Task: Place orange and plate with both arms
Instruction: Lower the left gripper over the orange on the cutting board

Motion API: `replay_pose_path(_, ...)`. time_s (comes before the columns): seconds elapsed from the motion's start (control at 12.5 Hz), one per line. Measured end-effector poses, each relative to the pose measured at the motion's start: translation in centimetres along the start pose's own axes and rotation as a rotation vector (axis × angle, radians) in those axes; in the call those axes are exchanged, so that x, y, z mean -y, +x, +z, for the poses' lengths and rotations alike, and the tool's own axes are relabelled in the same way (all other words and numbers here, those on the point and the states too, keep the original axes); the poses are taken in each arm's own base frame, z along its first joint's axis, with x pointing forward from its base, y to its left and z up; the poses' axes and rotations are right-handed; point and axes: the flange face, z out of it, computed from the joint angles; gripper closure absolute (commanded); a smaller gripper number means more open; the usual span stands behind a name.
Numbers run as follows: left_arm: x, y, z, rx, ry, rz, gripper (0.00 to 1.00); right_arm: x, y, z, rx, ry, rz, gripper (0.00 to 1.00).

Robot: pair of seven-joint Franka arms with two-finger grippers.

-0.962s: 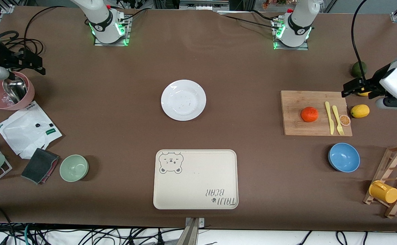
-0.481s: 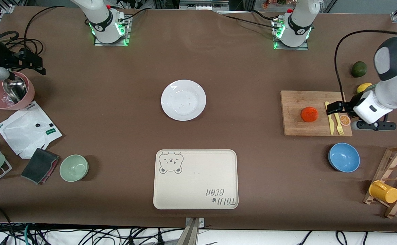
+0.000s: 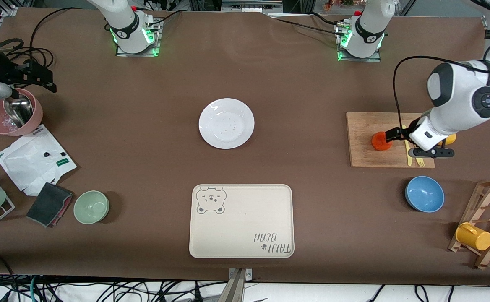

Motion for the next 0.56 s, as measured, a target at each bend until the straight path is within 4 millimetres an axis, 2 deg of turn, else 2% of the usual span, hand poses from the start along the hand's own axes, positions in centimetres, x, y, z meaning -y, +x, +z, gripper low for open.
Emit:
replay_pose_path(0.32,-0.1,-0.3,3.1,0.035,0.044,0.045,0.0,0.0,0.0,0.0,0.0,0.0,0.0,0.0)
replay_pose_path(0.56,-0.2,0.1,6.3,0.042,0.045,0.05,0.0,0.0,0.0,0.1,0.002,0.0,0.0,0.0)
